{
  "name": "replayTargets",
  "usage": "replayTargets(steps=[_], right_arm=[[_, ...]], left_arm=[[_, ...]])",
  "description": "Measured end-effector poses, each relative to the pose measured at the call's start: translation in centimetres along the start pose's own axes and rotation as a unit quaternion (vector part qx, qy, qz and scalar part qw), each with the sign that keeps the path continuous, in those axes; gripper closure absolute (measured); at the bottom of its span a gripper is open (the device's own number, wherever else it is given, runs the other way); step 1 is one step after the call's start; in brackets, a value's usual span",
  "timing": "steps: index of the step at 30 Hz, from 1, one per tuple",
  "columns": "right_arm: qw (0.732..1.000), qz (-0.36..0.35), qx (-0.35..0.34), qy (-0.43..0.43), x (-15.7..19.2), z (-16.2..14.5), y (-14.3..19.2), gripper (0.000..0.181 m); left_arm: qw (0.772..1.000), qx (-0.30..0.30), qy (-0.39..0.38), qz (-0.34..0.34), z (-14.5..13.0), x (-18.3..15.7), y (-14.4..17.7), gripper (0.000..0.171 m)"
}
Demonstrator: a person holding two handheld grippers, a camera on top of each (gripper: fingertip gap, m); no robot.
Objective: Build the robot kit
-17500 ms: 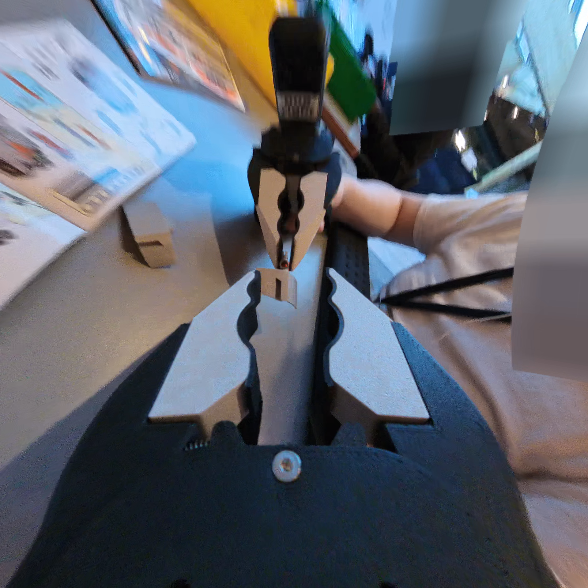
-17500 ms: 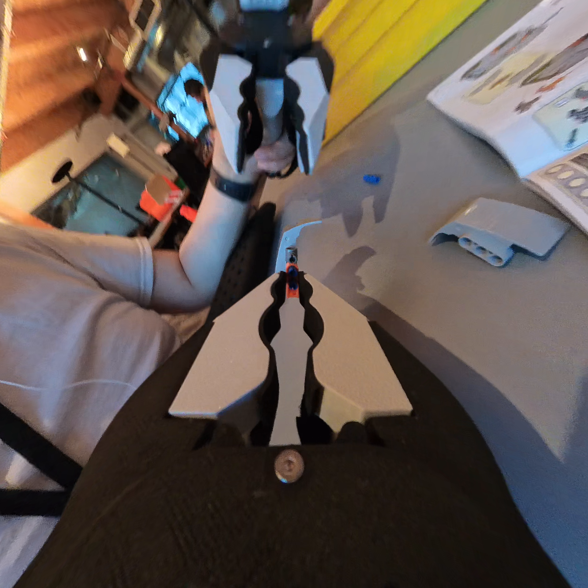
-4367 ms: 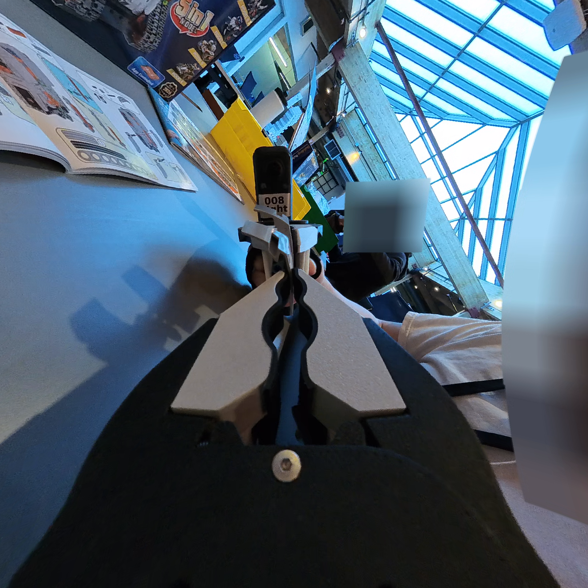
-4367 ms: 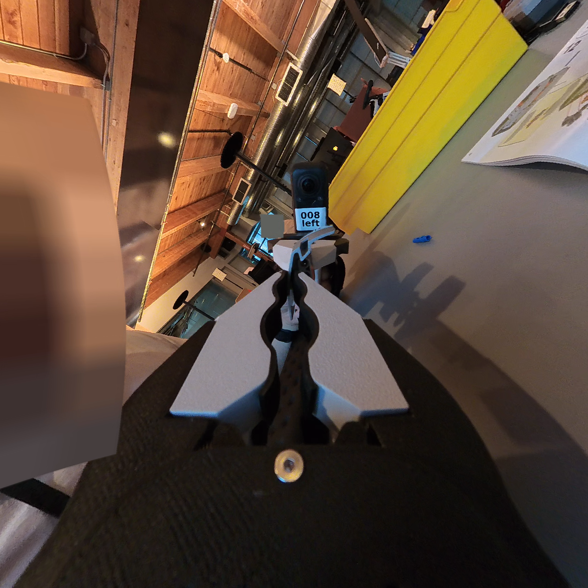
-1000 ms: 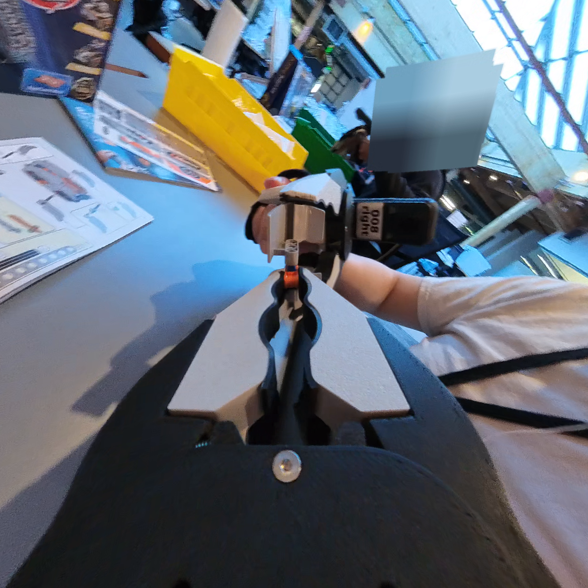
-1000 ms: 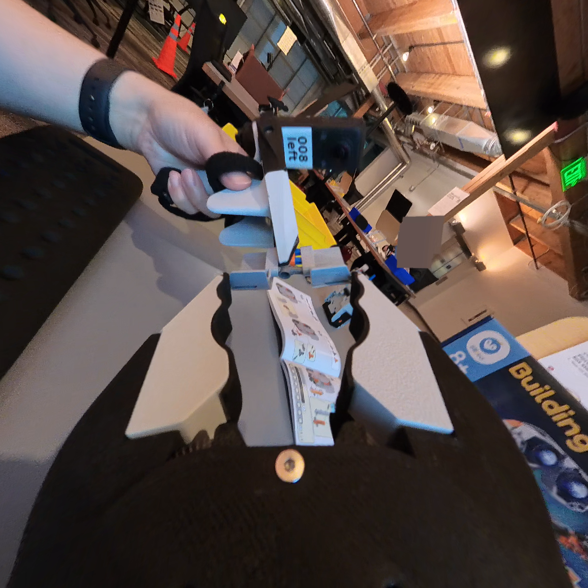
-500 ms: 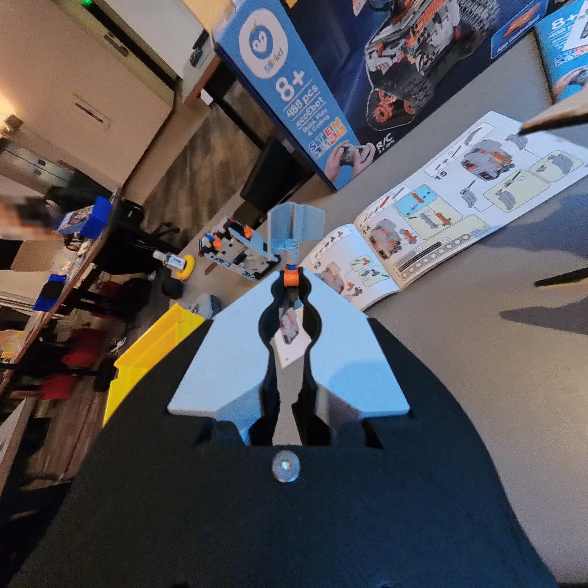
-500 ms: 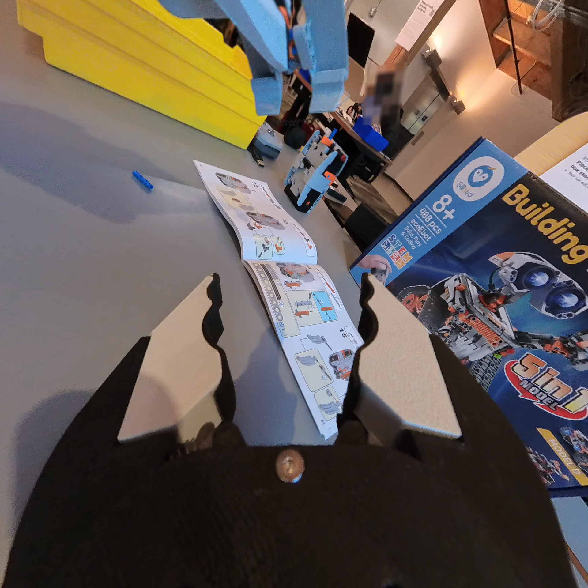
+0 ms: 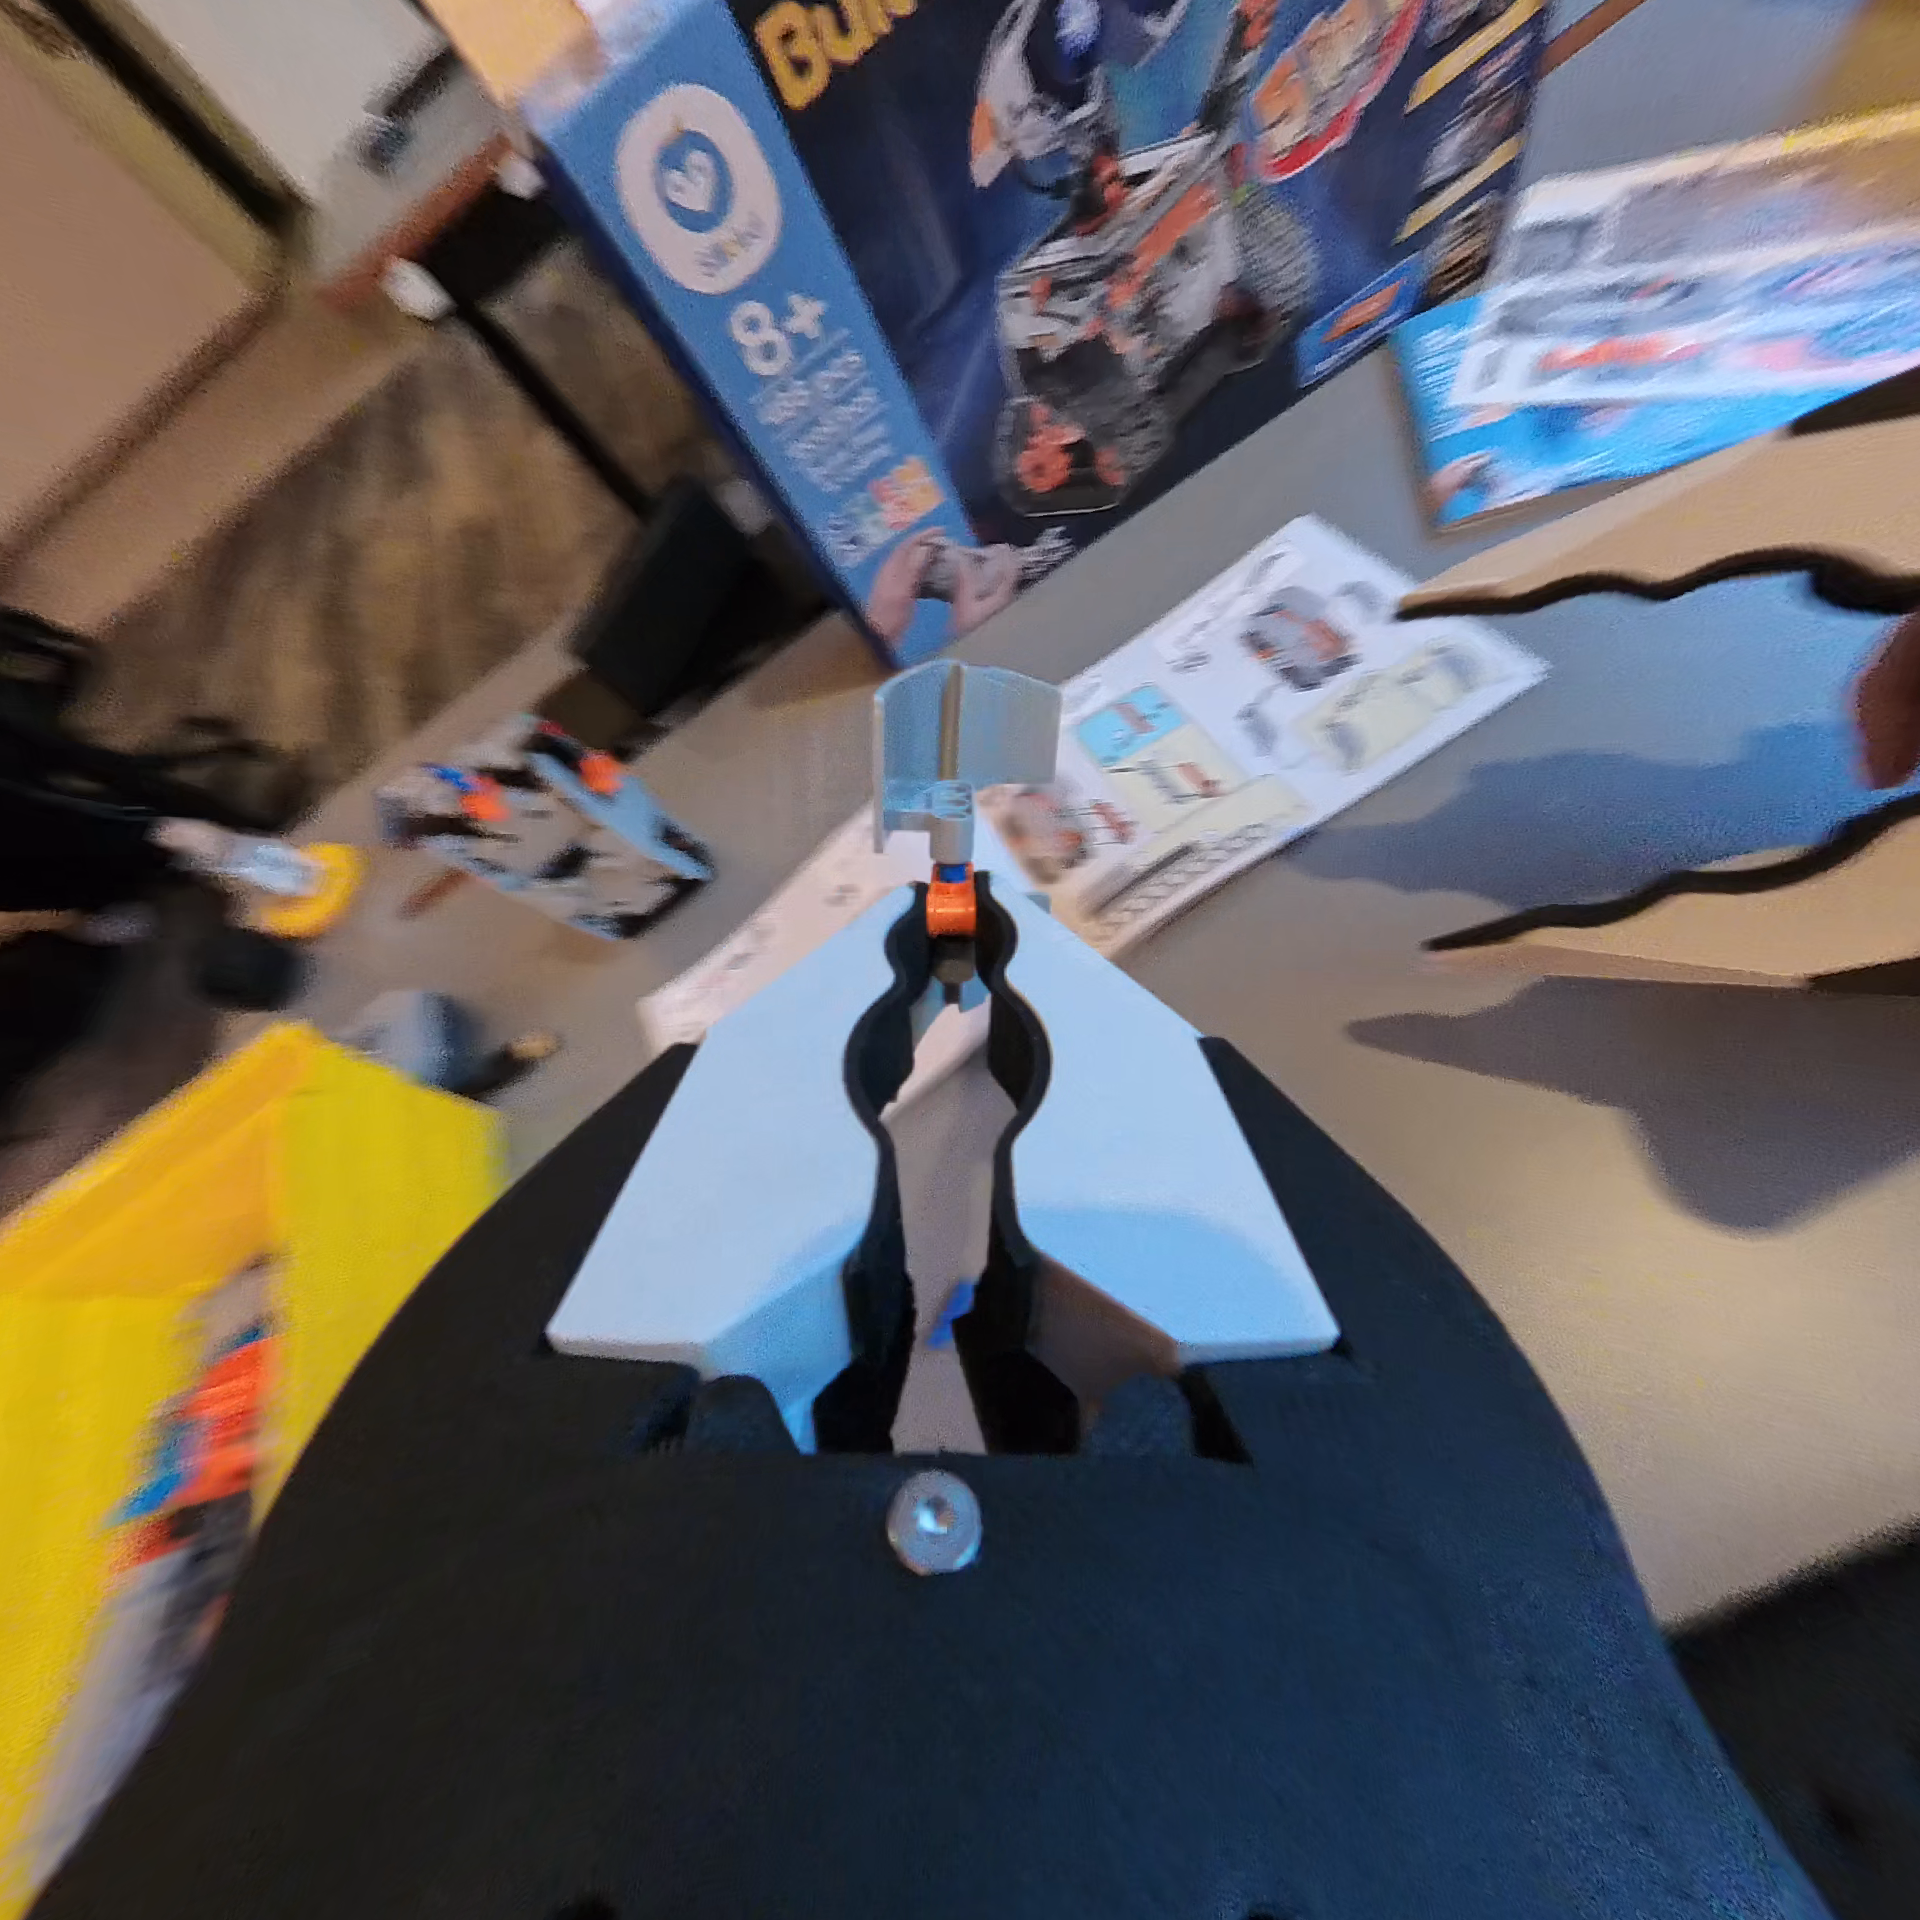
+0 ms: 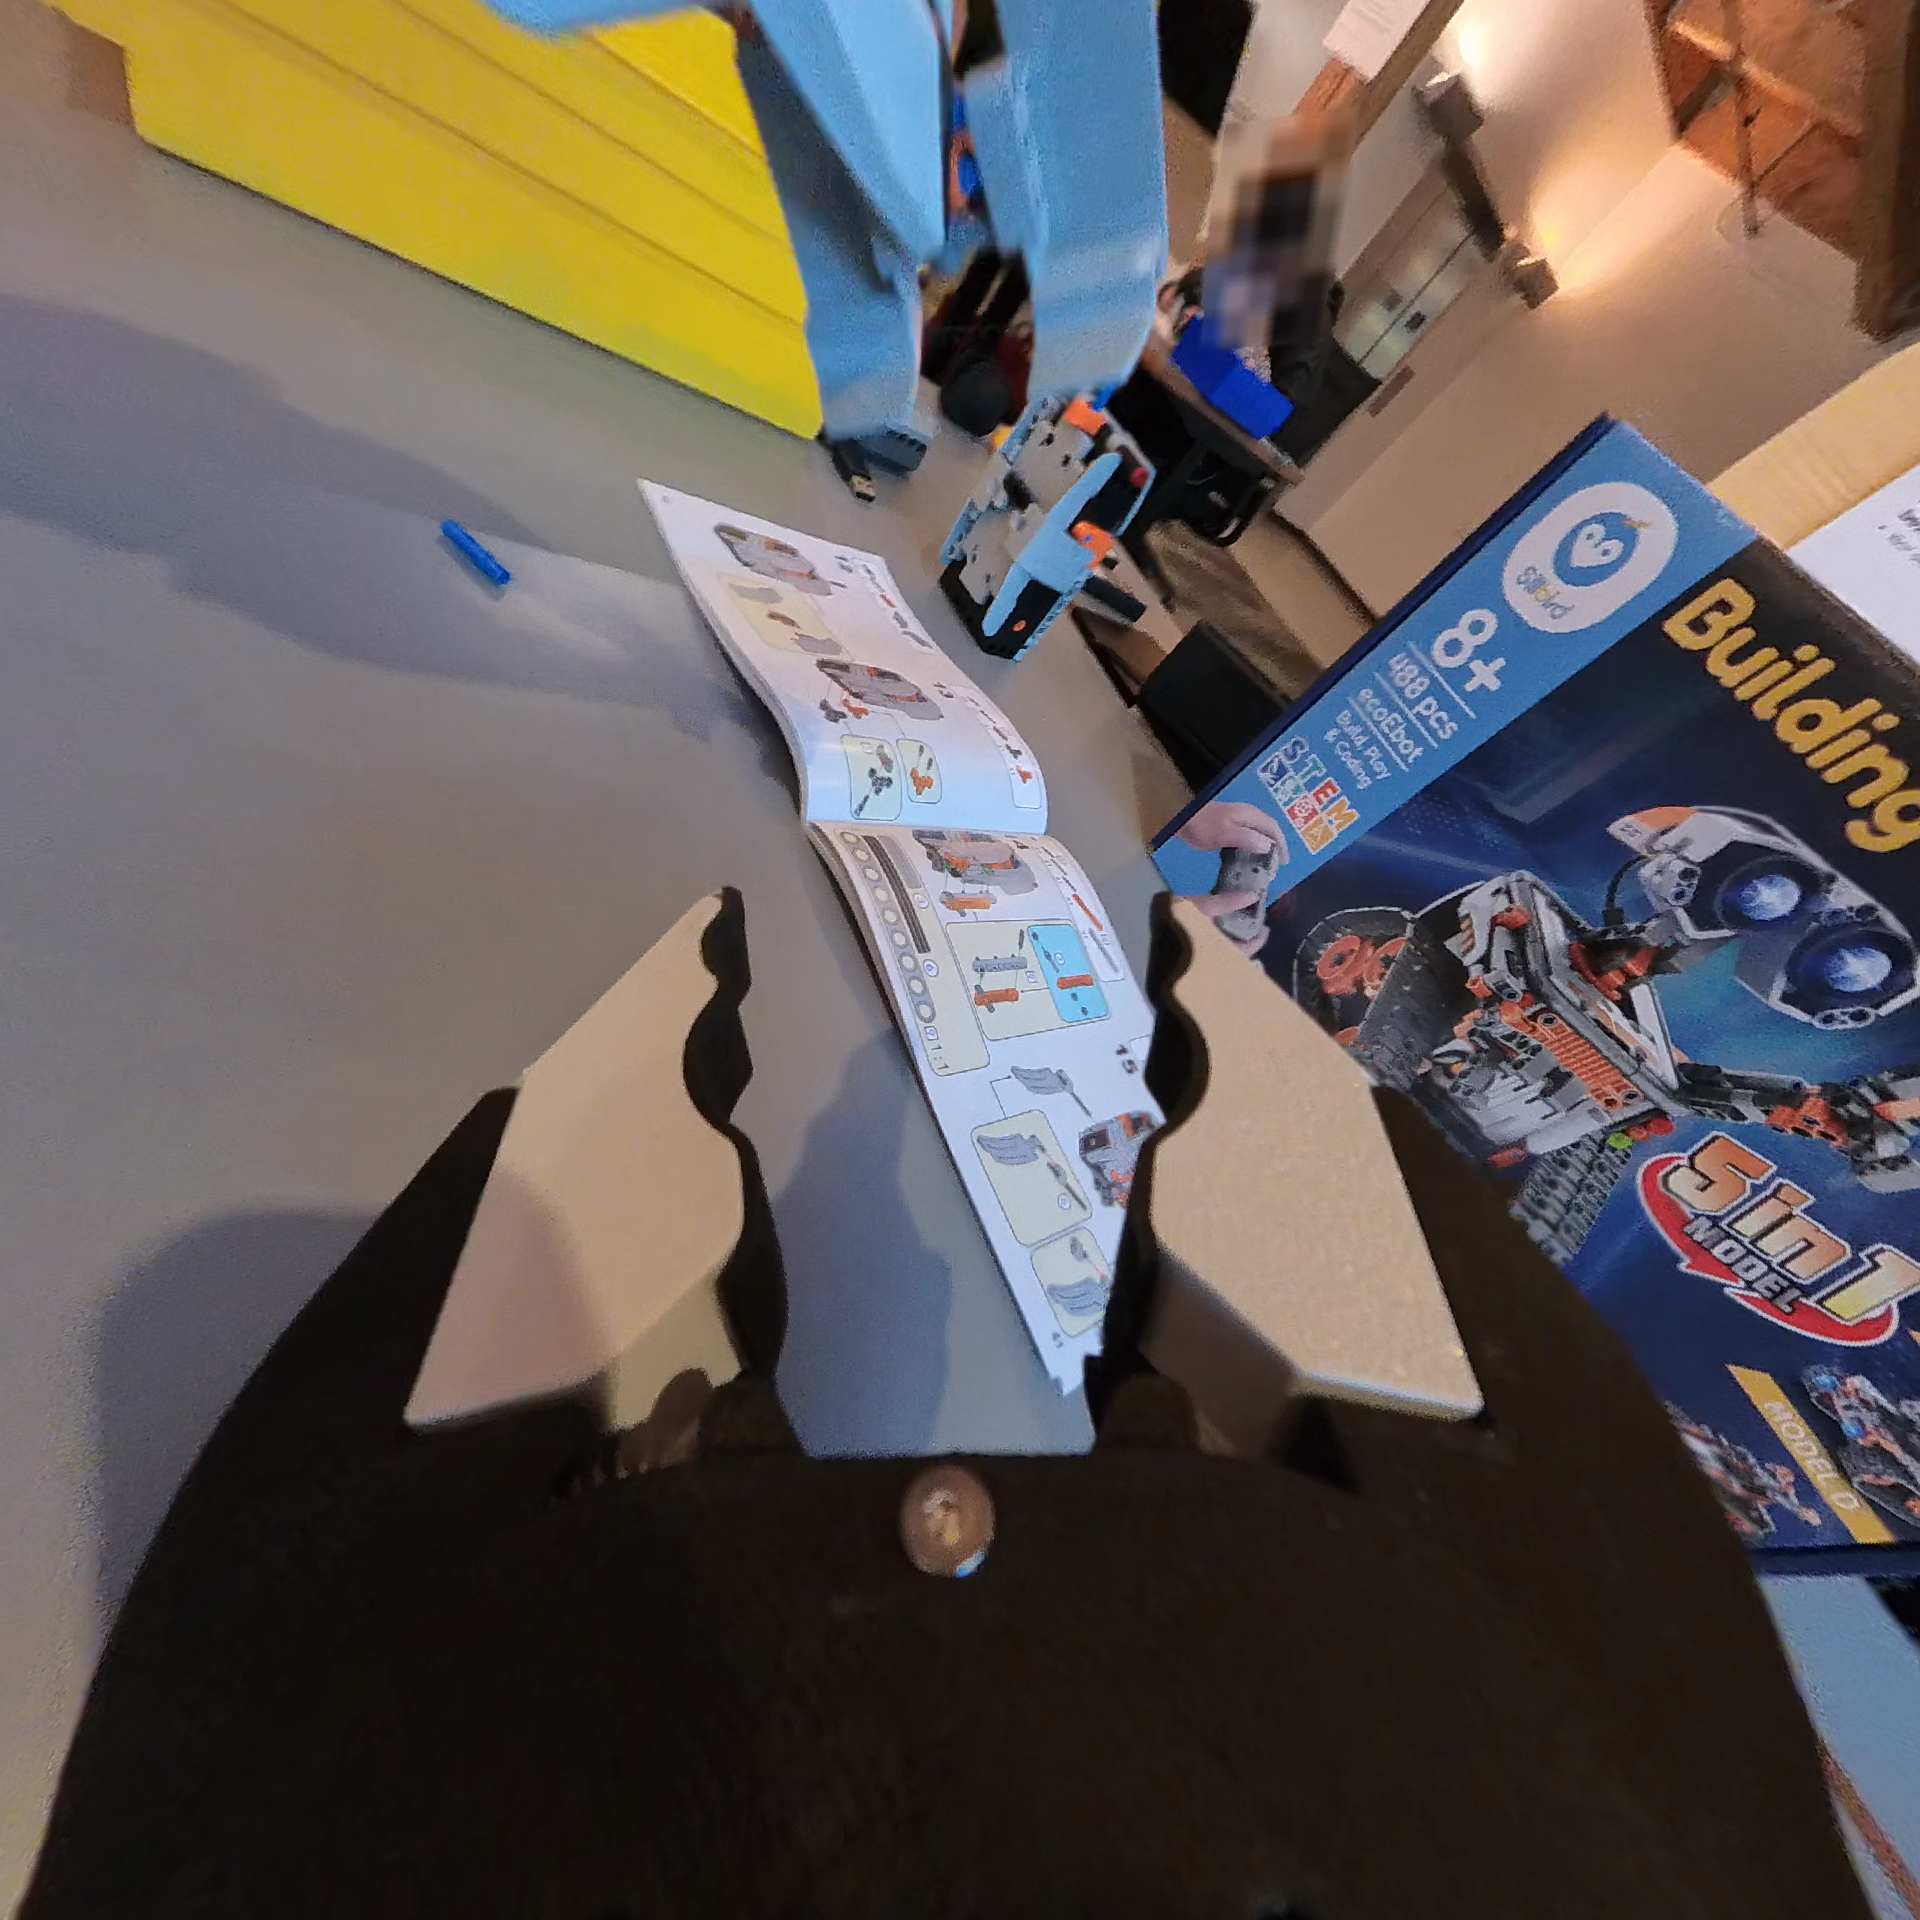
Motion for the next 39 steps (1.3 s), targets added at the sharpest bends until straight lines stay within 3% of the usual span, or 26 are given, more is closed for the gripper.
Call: replayTargets(steps=[2,5,10,14,17,21,28,31,34,36,39], right_arm=[[1.0,-0.002,-0.021,-0.021,-0.3,2.6,1.1,0.11],[0.998,-0.004,-0.058,0.015,0.7,6.8,2.9,0.134],[0.998,0.057,0.018,0.035,4.7,5.8,-0.3,0.123],[0.993,0.049,0.068,0.083,5.5,4.7,-2.5,0.128],[0.992,0.055,0.084,0.075,6.0,4.1,-3.3,0.133],[0.993,0.053,0.087,0.066,5.9,3.5,-3.4,0.15],[0.992,0.067,0.075,0.075,6.2,2.9,-3.1,0.151],[0.992,0.08,0.081,0.055,6.3,2.6,-2.9,0.151],[0.989,0.107,0.099,0.033,6.6,1.5,-2.7,0.151],[0.986,0.132,0.099,0.017,7.0,1.4,-2.6,0.151],[0.979,0.169,0.117,0.011,7.7,1.3,-2.6,0.151]], left_arm=[[0.989,-0.013,0.095,-0.116,-0.7,-1.5,-0.3,0.166],[0.943,-0.009,0.228,-0.243,-2.6,-2.5,-1.1,0.166],[0.897,0.012,0.296,-0.328,-5.2,-4.5,-2.0,0.166],[0.883,0.028,0.303,-0.358,-6.1,-5.6,-2.1,0.166],[0.874,0.023,0.313,-0.371,-6.1,-5.9,-1.9,0.166],[0.881,0.021,0.297,-0.368,-6.2,-6.5,-1.9,0.166],[0.876,0.024,0.307,-0.371,-6.4,-7.1,-2.0,0.166],[0.883,0.004,0.251,-0.397,-6.6,-6.5,-1.0,0.163],[0.935,-0.035,0.094,-0.339,-7.0,-4.7,0.0,0.129],[0.955,-0.063,-0.036,-0.289,-7.0,-4.6,0.4,0.114],[0.943,-0.083,-0.166,-0.275,-7.3,-6.5,0.6,0.114]])
Point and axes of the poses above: each gripper's, where its closed fingertips meet, y back along the fingers, z out of its top, x = y × z across the jaws, the point moved 2 cm from there along y, back along the fingers, and after that the axes turned 1 degree about -y, right-handed, at the moved point
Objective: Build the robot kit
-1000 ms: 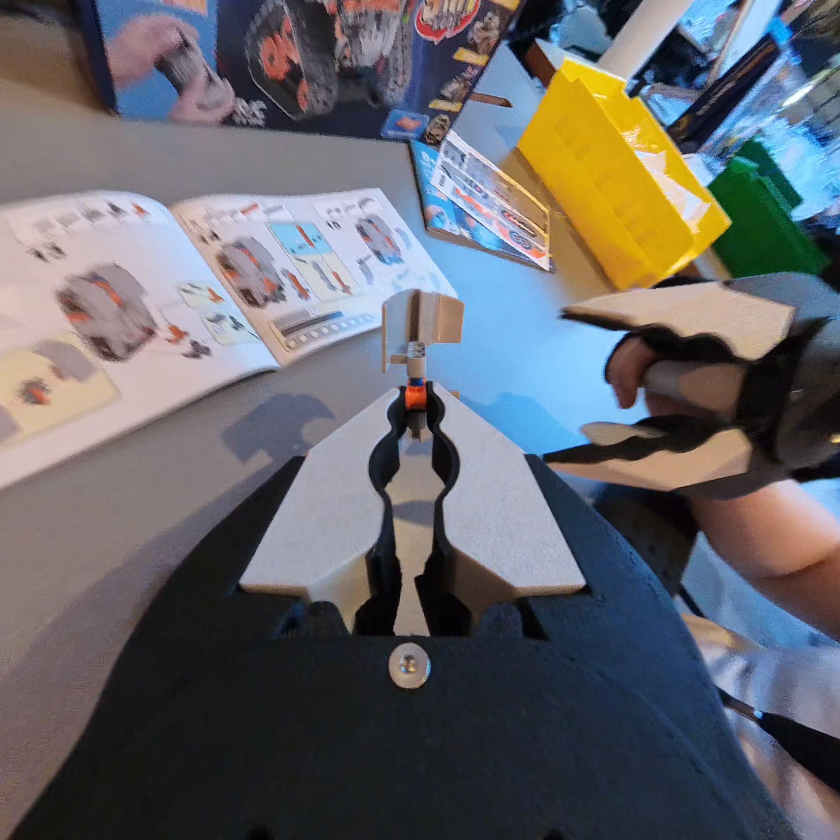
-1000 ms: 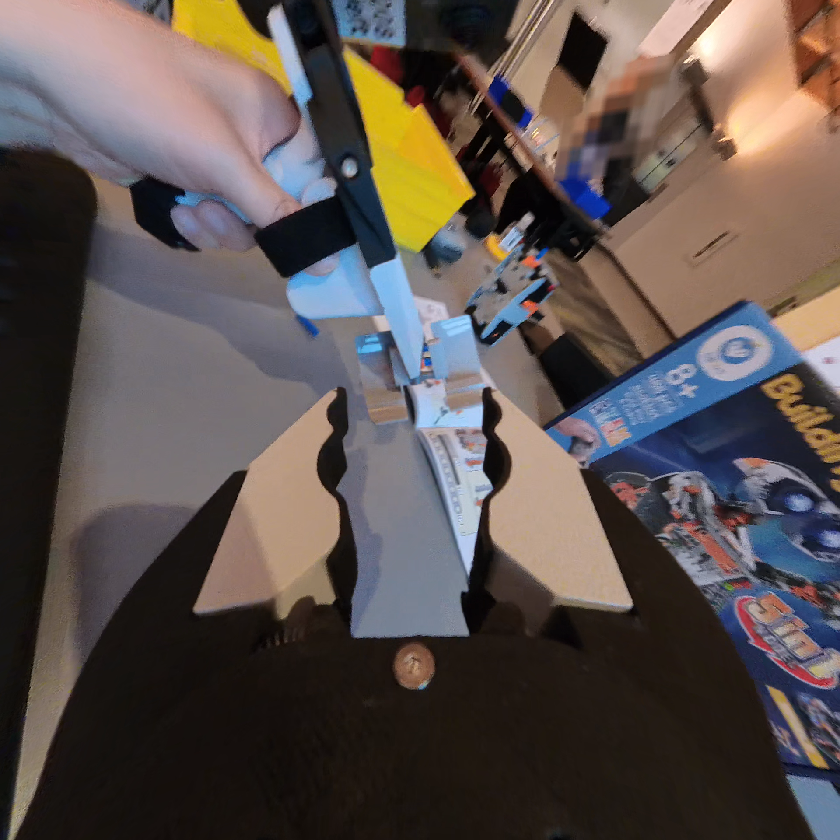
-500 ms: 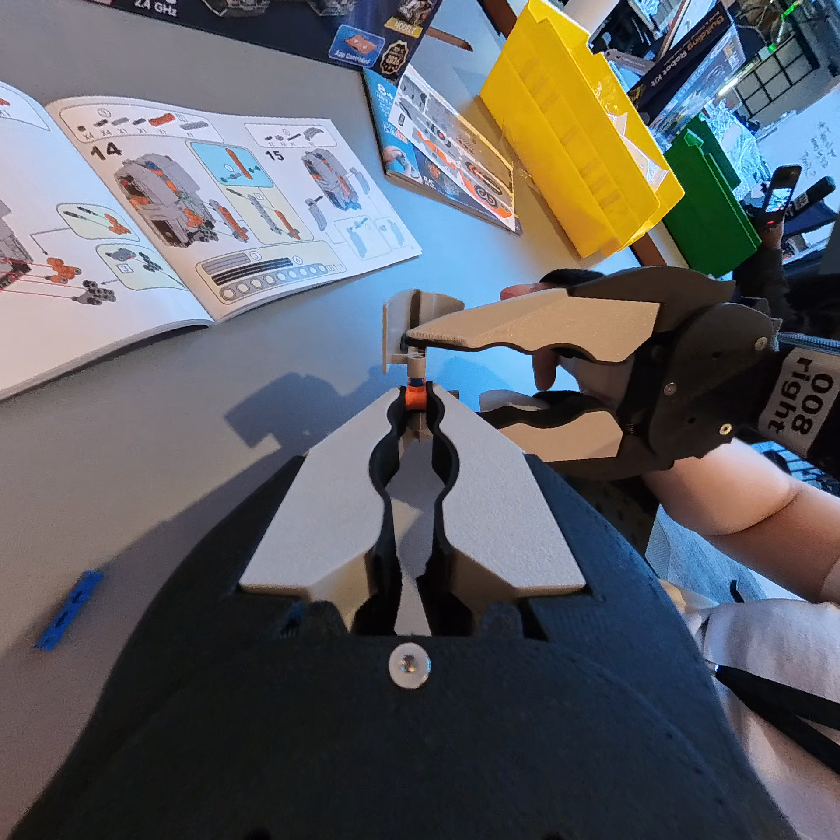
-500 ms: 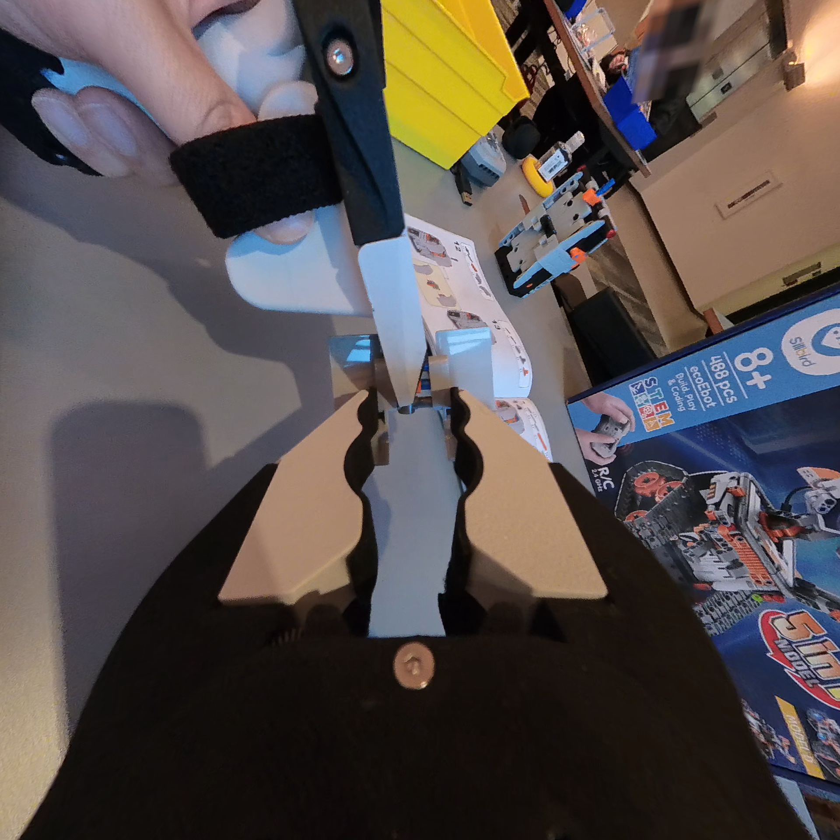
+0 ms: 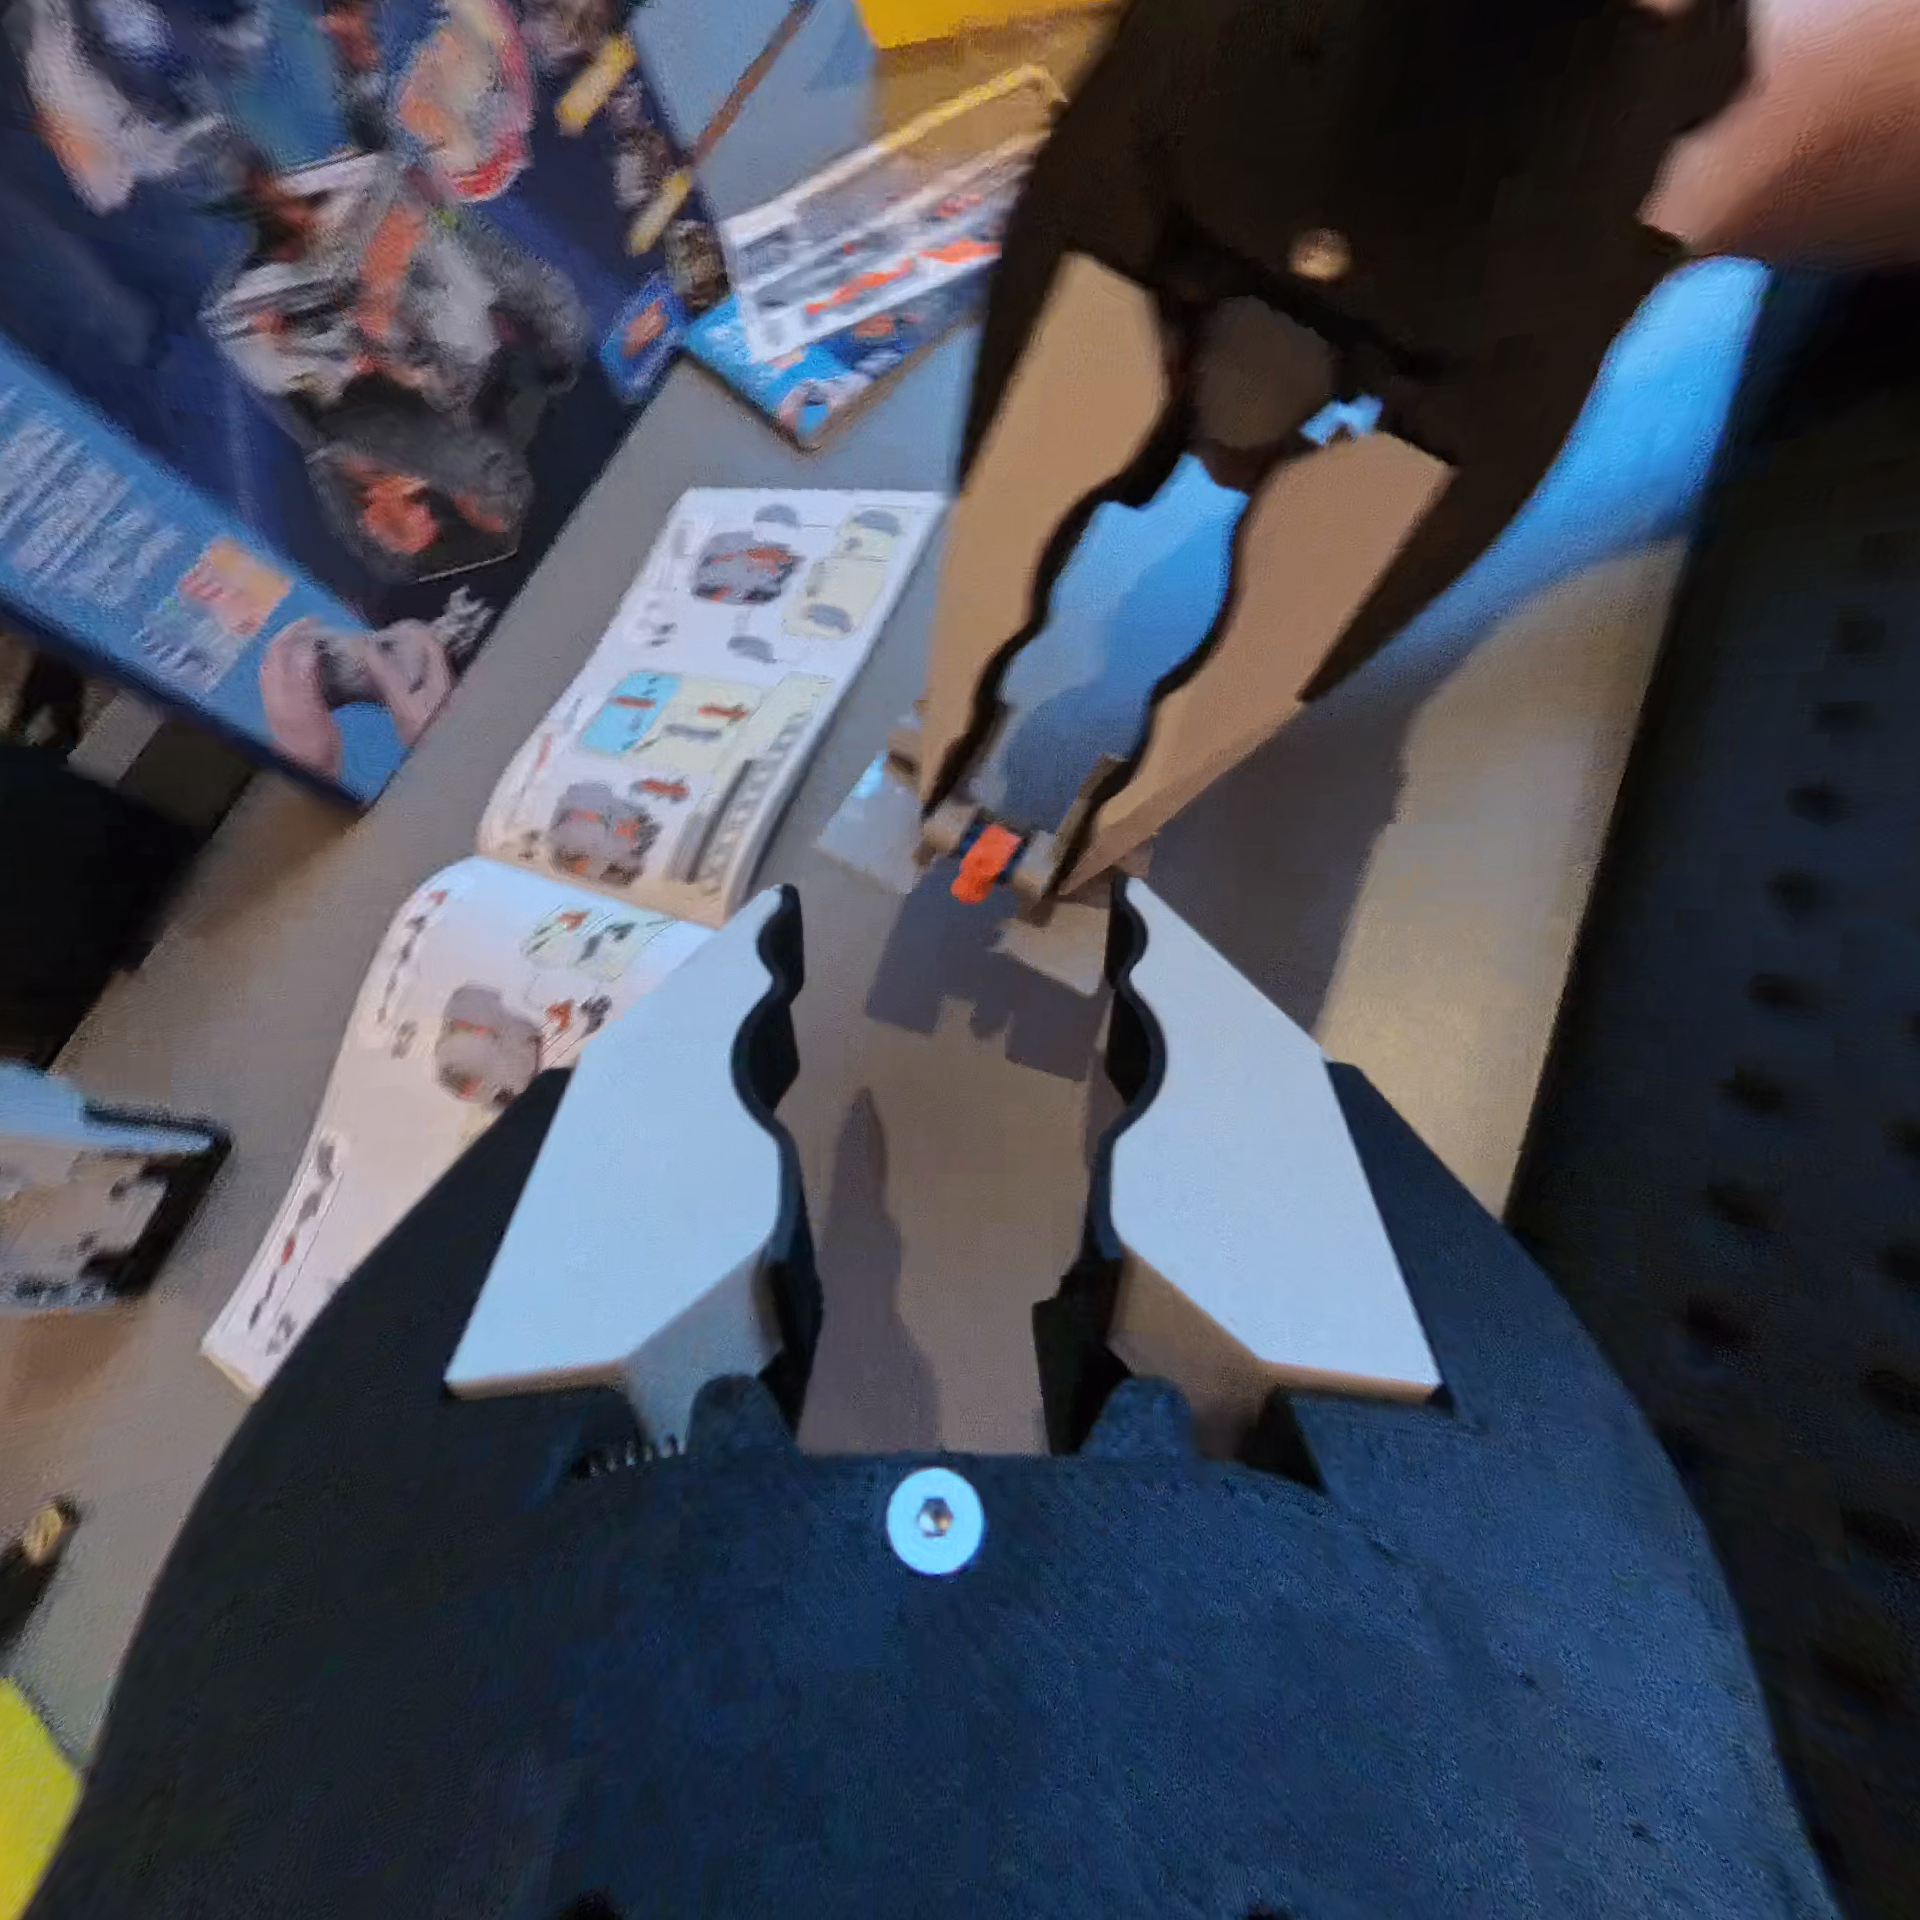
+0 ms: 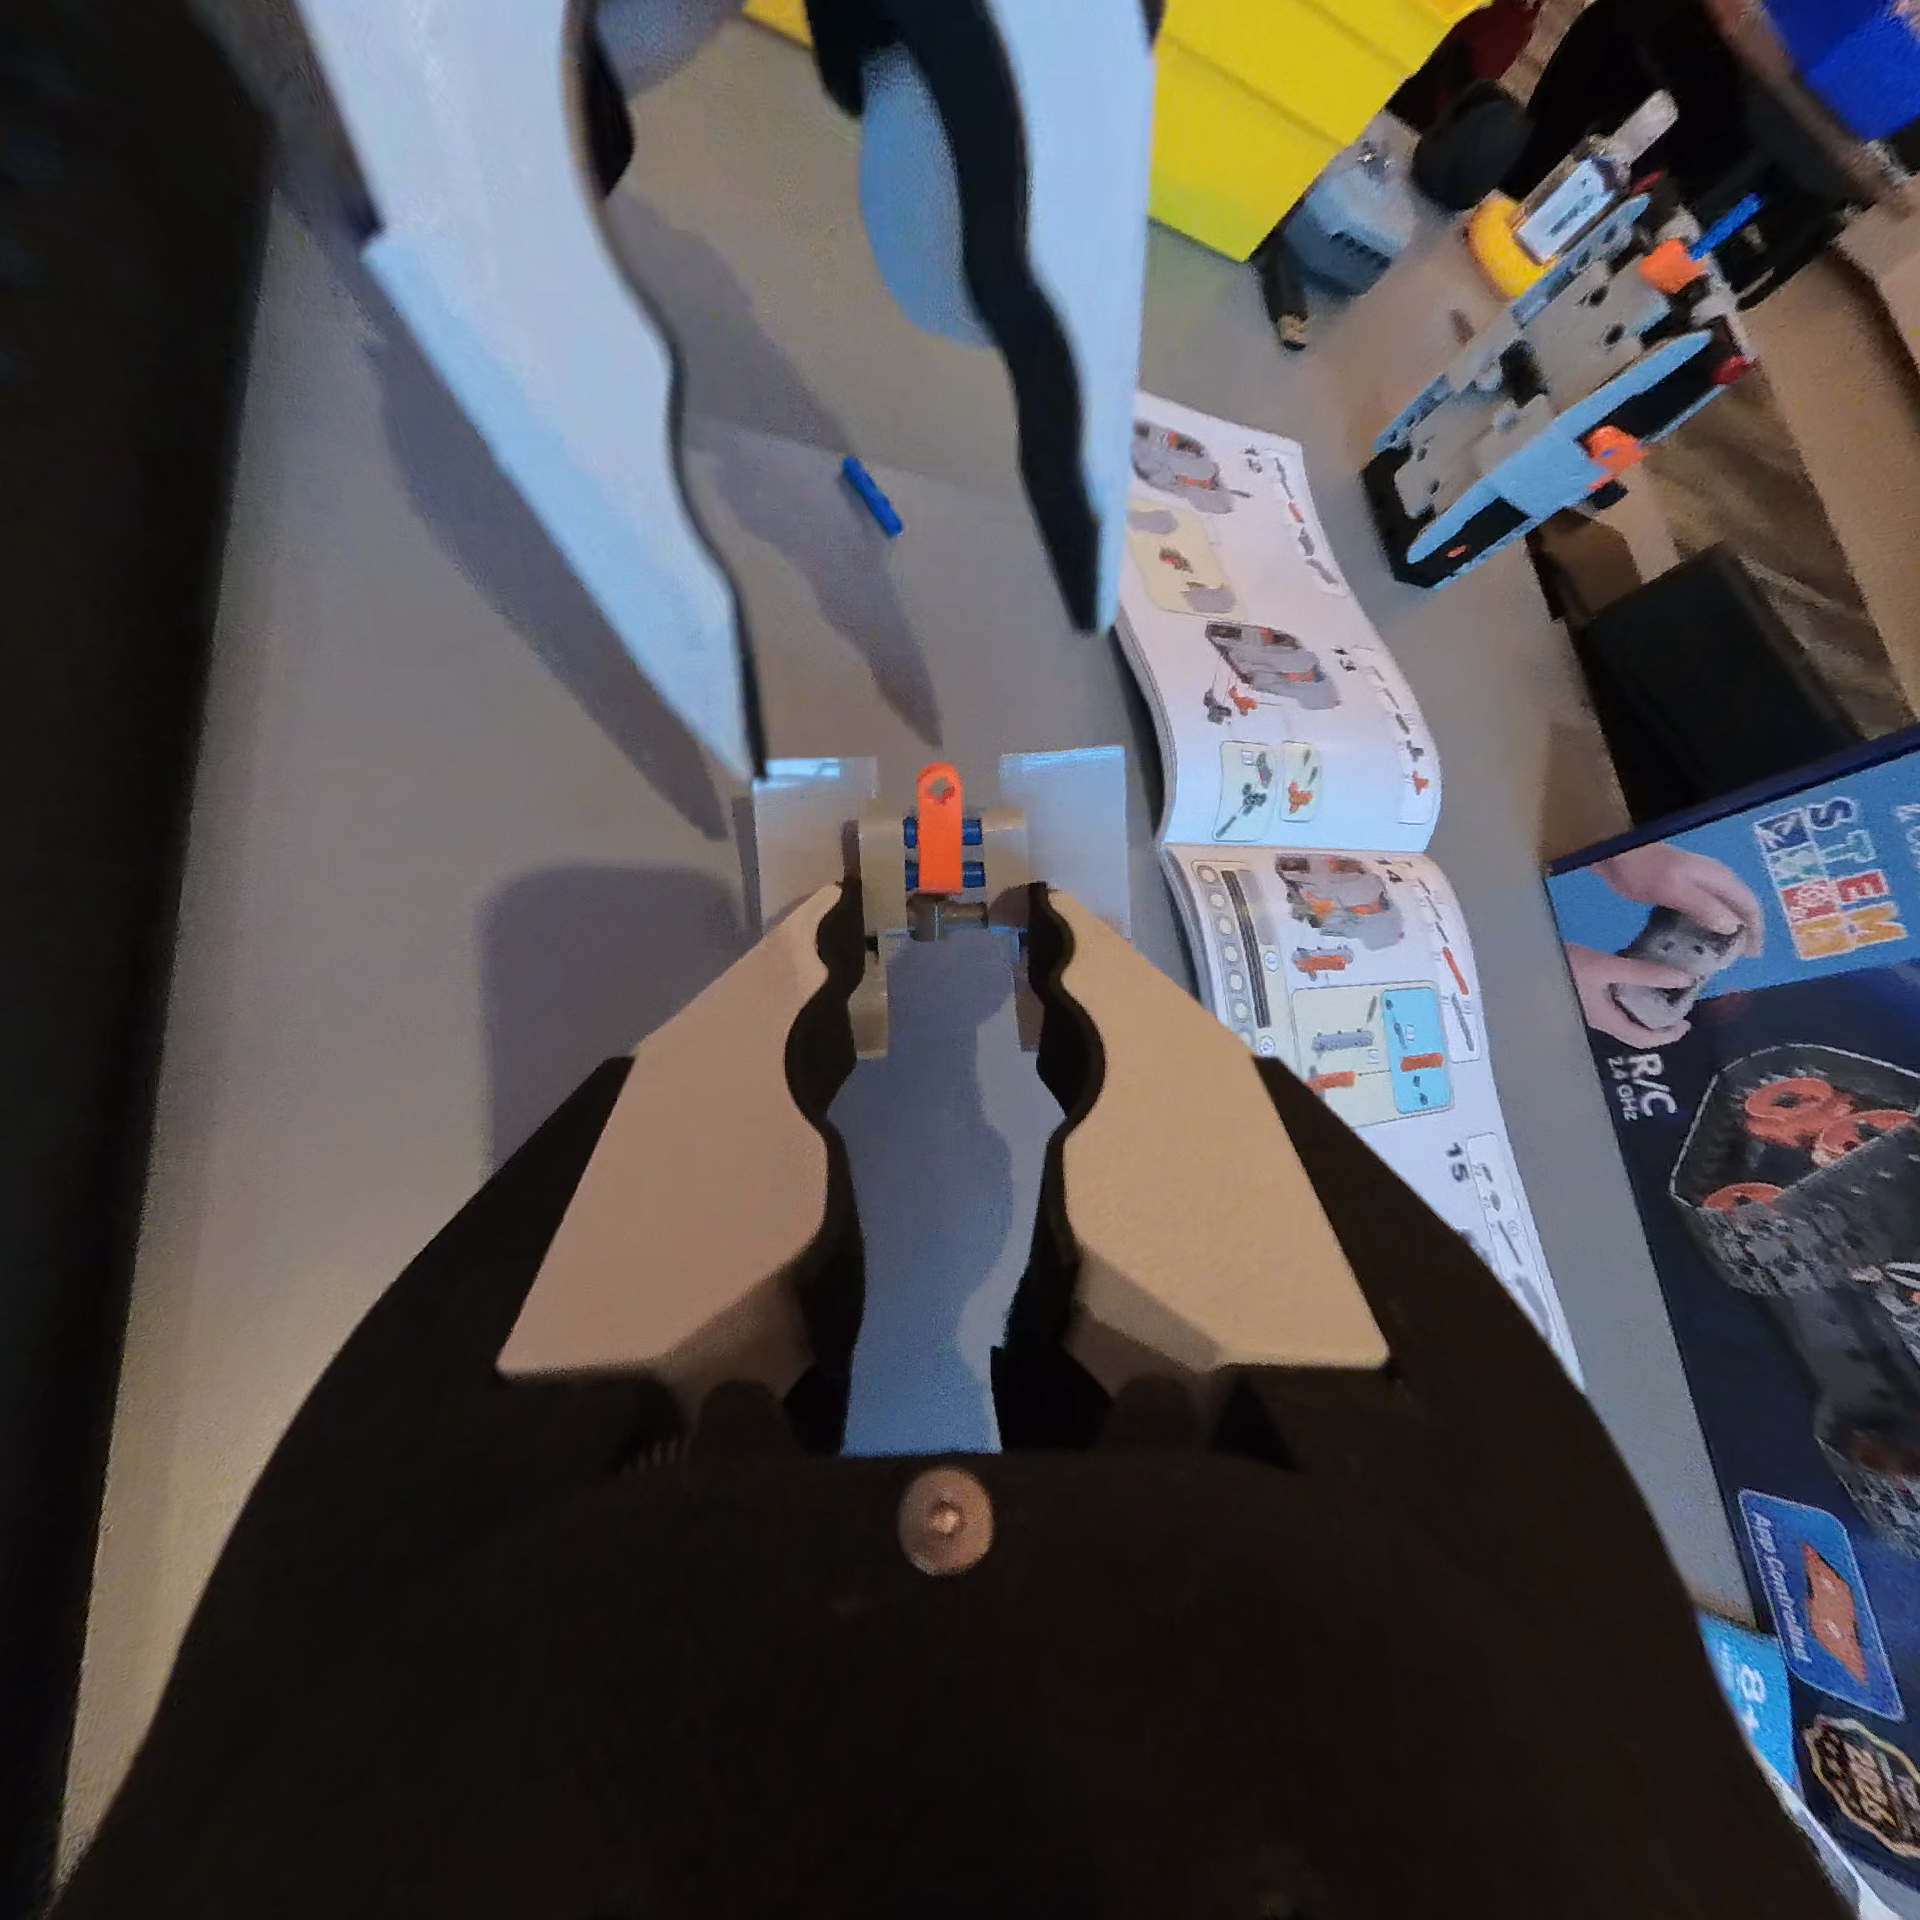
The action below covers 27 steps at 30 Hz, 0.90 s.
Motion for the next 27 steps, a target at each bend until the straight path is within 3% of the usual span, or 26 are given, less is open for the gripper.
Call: replayTargets(steps=[4,10,27], right_arm=[[0.998,0.049,0.036,0.001,1.2,-0.6,-0.2,0.151],[0.986,0.128,0.108,0.01,2.7,-2.1,-0.5,0.15],[0.98,0.158,0.11,0.051,3.5,-2.1,0.0,0.148]], left_arm=[[0.997,0.055,-0.017,-0.047,-1.7,-1.1,-2.6,0.119],[0.991,0.059,-0.055,-0.103,-2.5,-3.3,-4.3,0.143],[0.99,0.062,-0.088,-0.092,-2.7,-4.5,-4.1,0.142]])
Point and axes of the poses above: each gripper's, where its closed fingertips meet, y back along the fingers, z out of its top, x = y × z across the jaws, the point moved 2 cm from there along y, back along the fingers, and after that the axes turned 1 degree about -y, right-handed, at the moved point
